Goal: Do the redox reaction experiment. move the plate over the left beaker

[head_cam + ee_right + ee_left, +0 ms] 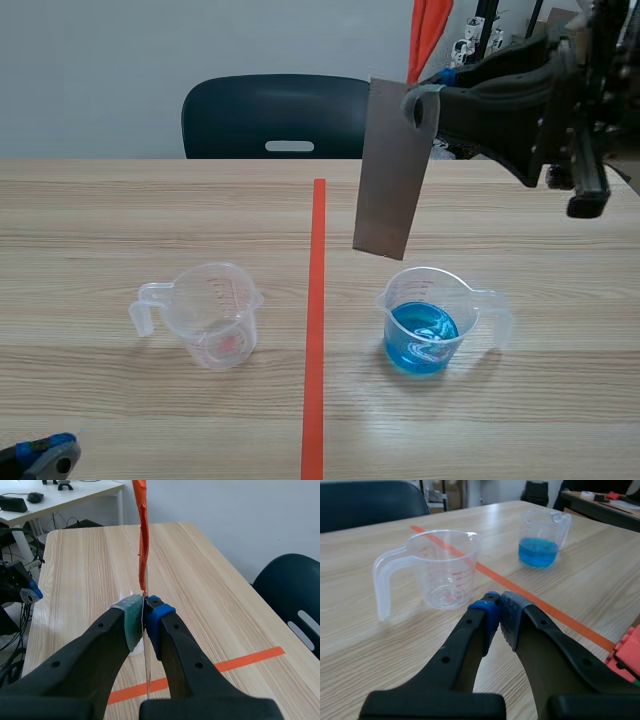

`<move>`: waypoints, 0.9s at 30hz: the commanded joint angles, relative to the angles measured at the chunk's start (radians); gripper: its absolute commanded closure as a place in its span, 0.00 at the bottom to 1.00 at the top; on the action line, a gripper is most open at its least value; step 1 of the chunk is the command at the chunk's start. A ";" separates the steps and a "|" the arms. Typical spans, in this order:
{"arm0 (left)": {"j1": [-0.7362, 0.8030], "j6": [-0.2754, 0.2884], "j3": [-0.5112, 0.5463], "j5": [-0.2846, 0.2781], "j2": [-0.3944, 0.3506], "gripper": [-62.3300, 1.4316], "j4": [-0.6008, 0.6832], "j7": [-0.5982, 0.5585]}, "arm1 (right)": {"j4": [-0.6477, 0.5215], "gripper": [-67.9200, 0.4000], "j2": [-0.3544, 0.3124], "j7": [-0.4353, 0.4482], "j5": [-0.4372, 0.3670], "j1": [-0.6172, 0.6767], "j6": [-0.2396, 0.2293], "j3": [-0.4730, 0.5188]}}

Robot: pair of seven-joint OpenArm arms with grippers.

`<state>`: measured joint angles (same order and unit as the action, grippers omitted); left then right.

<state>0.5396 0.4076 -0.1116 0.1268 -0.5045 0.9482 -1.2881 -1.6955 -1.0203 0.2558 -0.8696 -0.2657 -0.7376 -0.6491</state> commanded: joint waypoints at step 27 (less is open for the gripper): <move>-0.014 -0.134 0.127 -0.007 0.208 0.00 -0.175 -0.266 | -0.012 0.98 0.391 -0.409 -0.084 -0.147 -0.008 0.023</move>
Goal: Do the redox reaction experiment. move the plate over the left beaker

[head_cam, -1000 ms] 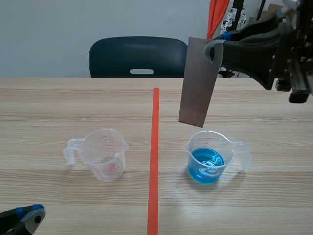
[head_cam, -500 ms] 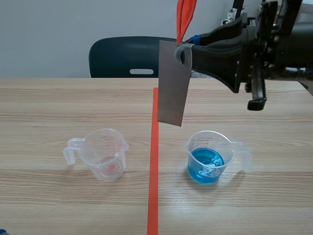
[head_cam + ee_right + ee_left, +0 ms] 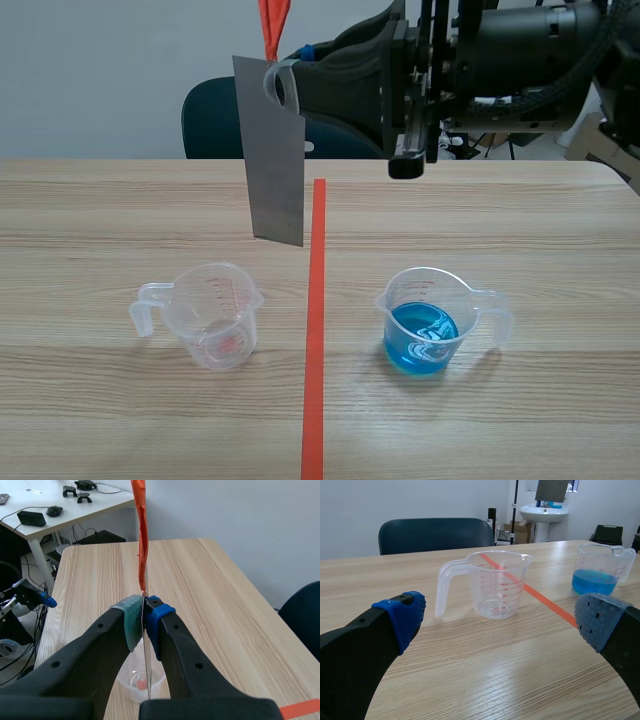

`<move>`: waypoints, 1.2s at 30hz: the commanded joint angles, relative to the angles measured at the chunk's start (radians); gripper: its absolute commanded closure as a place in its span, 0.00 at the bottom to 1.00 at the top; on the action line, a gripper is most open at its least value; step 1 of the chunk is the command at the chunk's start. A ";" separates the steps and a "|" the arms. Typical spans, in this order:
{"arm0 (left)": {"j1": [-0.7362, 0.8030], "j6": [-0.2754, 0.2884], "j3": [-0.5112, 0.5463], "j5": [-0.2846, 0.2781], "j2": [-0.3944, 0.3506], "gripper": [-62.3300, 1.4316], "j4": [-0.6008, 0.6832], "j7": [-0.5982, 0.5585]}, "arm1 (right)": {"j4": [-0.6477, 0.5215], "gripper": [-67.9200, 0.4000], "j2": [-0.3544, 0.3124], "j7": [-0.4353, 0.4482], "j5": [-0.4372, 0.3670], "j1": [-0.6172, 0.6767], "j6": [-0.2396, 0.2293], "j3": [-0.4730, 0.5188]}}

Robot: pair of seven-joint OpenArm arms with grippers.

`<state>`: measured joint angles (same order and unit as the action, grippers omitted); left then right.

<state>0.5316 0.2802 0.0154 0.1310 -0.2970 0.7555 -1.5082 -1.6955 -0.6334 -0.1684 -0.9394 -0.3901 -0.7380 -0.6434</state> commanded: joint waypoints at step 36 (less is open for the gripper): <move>-0.014 -0.009 0.047 -0.010 0.017 0.00 0.072 0.005 | -0.012 0.98 0.407 -0.291 0.103 -0.019 0.187 0.014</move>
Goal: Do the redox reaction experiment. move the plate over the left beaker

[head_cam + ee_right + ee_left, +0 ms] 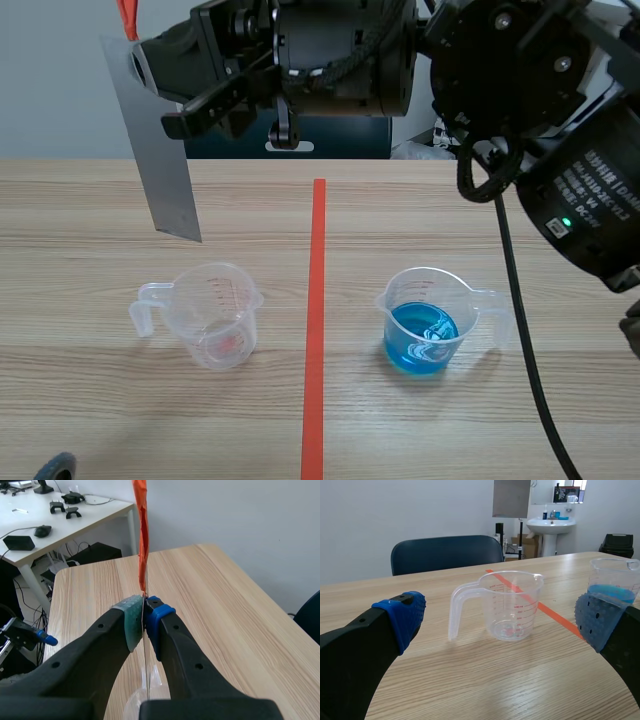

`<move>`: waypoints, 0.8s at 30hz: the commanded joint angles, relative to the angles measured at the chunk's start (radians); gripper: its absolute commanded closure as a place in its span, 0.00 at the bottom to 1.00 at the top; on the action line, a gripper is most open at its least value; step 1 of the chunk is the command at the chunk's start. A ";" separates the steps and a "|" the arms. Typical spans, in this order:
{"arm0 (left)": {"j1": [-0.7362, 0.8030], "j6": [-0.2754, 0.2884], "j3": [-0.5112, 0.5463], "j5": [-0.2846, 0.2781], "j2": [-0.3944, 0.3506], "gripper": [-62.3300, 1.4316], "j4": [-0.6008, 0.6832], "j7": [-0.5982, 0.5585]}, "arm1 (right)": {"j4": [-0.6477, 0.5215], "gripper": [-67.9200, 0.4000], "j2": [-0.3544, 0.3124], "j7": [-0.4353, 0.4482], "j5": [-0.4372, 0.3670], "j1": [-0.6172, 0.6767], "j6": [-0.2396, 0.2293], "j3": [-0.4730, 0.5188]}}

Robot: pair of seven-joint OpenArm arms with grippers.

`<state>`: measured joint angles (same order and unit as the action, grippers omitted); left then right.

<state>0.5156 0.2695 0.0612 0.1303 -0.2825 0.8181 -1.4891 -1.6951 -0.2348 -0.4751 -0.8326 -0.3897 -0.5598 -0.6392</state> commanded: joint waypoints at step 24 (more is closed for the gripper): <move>-0.017 0.002 0.002 -0.009 0.002 0.00 0.010 -0.002 | -0.012 0.98 0.011 -0.036 0.000 -0.020 0.022 0.010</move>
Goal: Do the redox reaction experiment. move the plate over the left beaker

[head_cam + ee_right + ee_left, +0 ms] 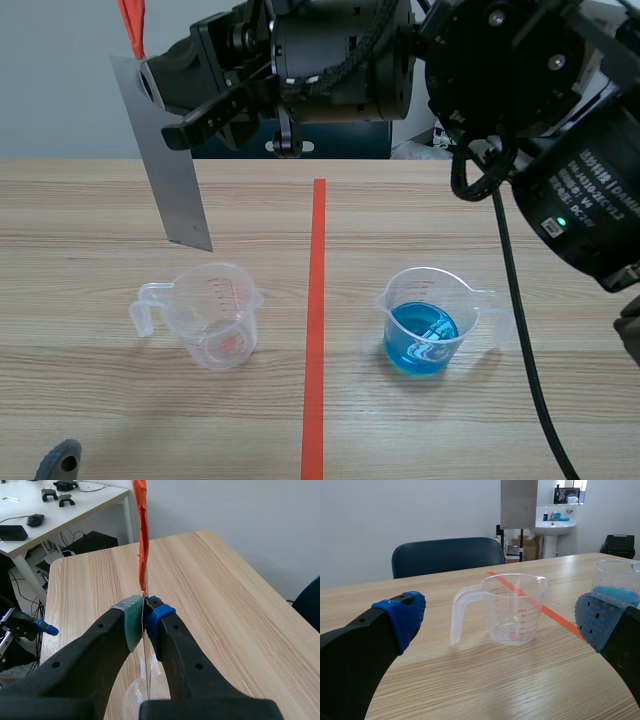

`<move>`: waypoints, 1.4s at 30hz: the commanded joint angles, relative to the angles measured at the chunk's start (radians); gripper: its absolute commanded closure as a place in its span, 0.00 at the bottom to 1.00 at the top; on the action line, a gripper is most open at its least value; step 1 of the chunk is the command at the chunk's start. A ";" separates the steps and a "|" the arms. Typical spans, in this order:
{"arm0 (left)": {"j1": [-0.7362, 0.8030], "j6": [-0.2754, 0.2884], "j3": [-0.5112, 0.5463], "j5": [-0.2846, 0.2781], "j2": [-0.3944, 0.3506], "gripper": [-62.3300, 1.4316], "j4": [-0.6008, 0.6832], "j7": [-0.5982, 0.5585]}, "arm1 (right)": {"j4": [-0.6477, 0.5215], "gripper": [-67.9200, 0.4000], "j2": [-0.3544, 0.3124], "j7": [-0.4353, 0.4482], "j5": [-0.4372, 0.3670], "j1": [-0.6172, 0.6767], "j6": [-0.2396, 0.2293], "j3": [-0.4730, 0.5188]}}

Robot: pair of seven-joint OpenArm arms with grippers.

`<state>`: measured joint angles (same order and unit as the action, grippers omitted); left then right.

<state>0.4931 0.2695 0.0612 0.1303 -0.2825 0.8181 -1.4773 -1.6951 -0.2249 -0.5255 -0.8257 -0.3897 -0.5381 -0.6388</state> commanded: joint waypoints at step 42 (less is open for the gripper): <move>0.005 0.002 0.002 -0.009 0.002 0.00 0.010 -0.014 | -0.012 0.98 0.001 0.019 0.011 -0.020 0.000 0.010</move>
<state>0.4931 0.2695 0.0612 0.1303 -0.2825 0.8181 -1.4773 -1.6951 -0.2249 -0.5251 -0.8001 -0.3897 -0.5381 -0.6388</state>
